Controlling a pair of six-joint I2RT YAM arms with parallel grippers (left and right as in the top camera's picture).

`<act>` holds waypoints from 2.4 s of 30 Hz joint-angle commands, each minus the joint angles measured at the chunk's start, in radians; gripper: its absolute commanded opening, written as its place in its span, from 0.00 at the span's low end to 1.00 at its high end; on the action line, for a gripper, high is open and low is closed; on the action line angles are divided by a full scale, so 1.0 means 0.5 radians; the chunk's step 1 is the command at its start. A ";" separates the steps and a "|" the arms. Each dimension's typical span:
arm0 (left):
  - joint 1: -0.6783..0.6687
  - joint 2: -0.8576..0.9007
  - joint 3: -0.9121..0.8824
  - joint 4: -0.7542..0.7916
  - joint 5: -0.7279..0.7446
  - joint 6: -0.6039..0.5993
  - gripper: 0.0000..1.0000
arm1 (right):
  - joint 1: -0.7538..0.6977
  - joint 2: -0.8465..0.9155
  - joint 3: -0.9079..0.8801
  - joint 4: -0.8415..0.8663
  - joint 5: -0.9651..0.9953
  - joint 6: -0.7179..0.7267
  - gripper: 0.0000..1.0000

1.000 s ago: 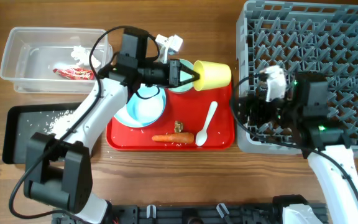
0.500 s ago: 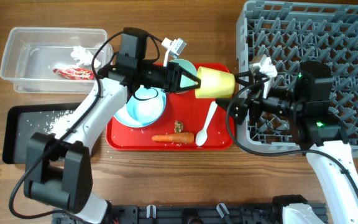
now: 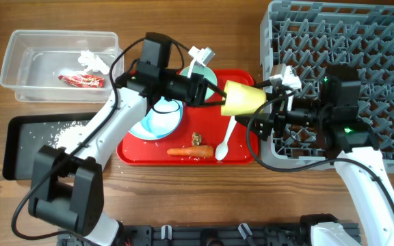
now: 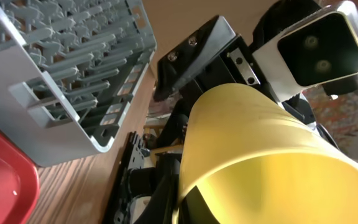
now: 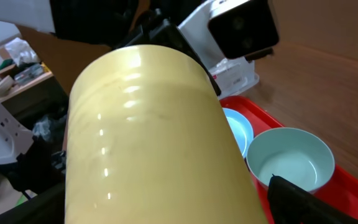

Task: Sort waste into correct bins and load items into the dishwasher rack
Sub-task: 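Hand the yellow cup from the left gripper to the right gripper, then place the yellow cup in the dishwasher rack with the right gripper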

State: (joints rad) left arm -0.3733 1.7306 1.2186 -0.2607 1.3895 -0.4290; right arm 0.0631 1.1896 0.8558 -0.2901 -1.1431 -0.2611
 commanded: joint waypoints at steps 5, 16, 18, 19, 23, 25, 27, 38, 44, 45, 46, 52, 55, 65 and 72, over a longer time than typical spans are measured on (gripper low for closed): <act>-0.005 -0.018 0.013 0.008 0.069 -0.011 0.04 | 0.006 0.011 0.046 0.120 -0.081 -0.049 0.93; -0.005 -0.018 0.013 0.012 0.060 -0.011 0.04 | 0.006 0.011 0.046 0.153 -0.111 -0.048 0.73; -0.005 -0.018 0.013 0.012 0.029 -0.011 0.04 | 0.006 0.011 0.046 0.143 -0.046 -0.028 0.68; -0.005 -0.018 0.013 0.012 0.012 -0.011 0.04 | 0.006 0.011 0.046 0.139 0.014 0.024 0.67; -0.005 -0.018 0.013 0.011 -0.139 -0.011 0.24 | 0.006 0.011 0.046 0.098 0.308 0.204 0.63; -0.005 -0.018 0.013 -0.001 -0.227 -0.011 0.23 | 0.006 0.011 0.046 0.080 0.451 0.322 0.62; -0.003 -0.018 0.013 -0.072 -0.388 -0.011 0.34 | 0.006 0.008 0.046 0.034 0.577 0.339 0.60; 0.242 -0.089 0.013 -0.916 -1.697 0.021 0.49 | -0.246 -0.311 0.121 -0.484 1.341 0.807 0.53; 0.397 -0.389 0.013 -1.180 -2.185 0.117 0.51 | -0.597 -0.288 0.597 -1.132 1.746 0.753 0.55; 0.405 -0.445 0.013 -1.198 -2.245 0.117 0.51 | -0.637 -0.250 0.681 -1.229 1.824 0.736 0.55; 0.405 -0.498 0.013 -1.210 -2.309 0.117 0.51 | -0.686 -0.193 0.787 -1.349 1.943 0.739 0.55; 0.405 -0.643 0.013 -1.225 -2.364 0.117 0.52 | -0.943 0.294 1.306 -1.787 2.354 0.733 0.55; 0.405 -0.643 0.013 -1.242 -2.364 0.117 0.52 | -1.084 0.494 1.376 -1.762 2.354 0.752 0.55; 0.401 -0.643 0.013 -1.265 -2.364 0.117 0.52 | -1.555 0.817 1.376 -1.585 2.344 0.948 0.56; 0.401 -0.643 0.013 -1.292 -2.364 0.117 0.53 | -1.632 1.052 1.374 -1.572 2.338 1.001 0.60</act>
State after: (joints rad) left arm -0.1745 1.4212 1.2205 -0.8997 0.2211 -0.3866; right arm -0.7418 1.6588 1.5230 -1.0824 0.0124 0.2035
